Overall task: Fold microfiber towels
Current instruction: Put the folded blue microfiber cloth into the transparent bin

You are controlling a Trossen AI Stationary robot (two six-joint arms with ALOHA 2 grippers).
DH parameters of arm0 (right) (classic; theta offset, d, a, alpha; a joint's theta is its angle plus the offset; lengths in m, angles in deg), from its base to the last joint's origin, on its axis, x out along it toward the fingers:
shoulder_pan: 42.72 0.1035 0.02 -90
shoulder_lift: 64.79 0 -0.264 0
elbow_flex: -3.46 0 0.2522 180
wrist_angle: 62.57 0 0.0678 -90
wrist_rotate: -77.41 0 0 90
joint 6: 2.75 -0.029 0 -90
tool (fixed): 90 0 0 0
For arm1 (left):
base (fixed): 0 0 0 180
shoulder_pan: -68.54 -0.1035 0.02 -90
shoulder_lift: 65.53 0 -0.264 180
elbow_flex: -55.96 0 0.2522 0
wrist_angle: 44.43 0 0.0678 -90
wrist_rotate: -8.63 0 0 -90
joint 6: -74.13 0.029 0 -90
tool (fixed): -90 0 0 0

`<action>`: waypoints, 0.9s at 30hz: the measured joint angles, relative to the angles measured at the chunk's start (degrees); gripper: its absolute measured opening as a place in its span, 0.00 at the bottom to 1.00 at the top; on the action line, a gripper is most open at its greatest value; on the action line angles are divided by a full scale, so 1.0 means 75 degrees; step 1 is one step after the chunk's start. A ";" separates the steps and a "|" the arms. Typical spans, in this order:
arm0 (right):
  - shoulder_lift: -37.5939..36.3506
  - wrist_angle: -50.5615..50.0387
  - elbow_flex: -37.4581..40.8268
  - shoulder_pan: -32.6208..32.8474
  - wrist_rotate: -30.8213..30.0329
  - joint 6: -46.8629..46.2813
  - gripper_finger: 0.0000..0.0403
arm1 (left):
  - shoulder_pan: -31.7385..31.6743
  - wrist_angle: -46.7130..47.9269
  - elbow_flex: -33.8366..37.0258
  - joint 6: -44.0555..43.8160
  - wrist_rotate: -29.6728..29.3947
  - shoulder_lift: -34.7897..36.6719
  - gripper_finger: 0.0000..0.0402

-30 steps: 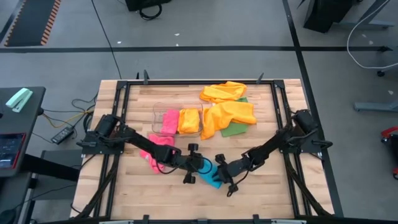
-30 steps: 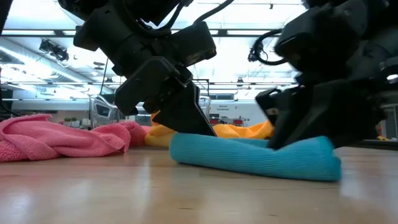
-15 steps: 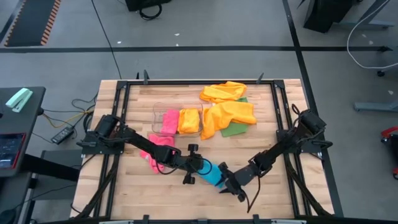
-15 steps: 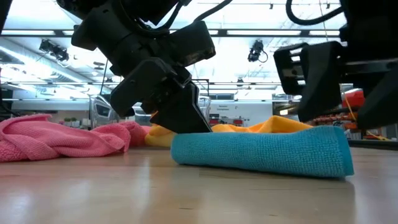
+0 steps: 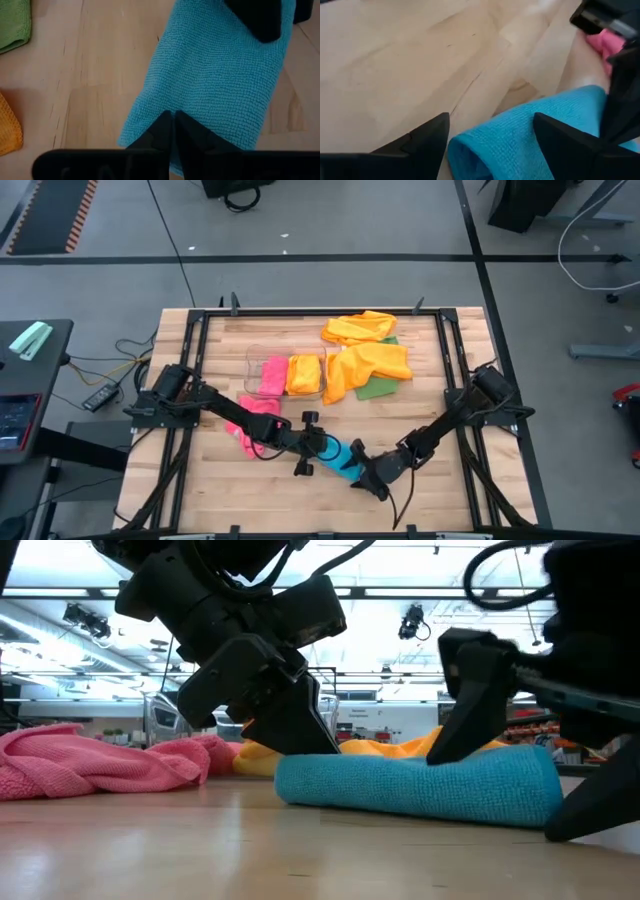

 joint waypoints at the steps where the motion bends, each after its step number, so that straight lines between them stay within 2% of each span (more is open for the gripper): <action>1: 0.0038 -0.0012 -0.0007 0.0054 -0.0206 0.0104 0.73 | 0.0000 0.0002 0.0000 0.0000 0.0000 0.0000 0.09; 7: 0.0008 -0.0437 -0.0035 0.0321 -0.0949 0.0350 0.71 | 0.0000 0.0013 0.0000 -0.0007 0.0000 0.0000 0.08; 11: -0.0034 -0.1111 -0.0037 0.0437 -0.1976 0.0257 0.71 | 0.0000 0.0015 0.0000 -0.0006 0.0000 0.0000 0.06; 21: -0.0437 -0.2447 -0.0014 0.0747 -0.3528 0.0239 0.71 | 0.0006 0.0024 0.0000 -0.0050 -0.0001 -0.0003 0.08; 27: -0.0437 -0.2467 -0.0005 0.0767 -0.3257 0.0044 0.70 | 0.0006 0.0022 0.0000 -0.0051 0.0000 -0.0003 0.06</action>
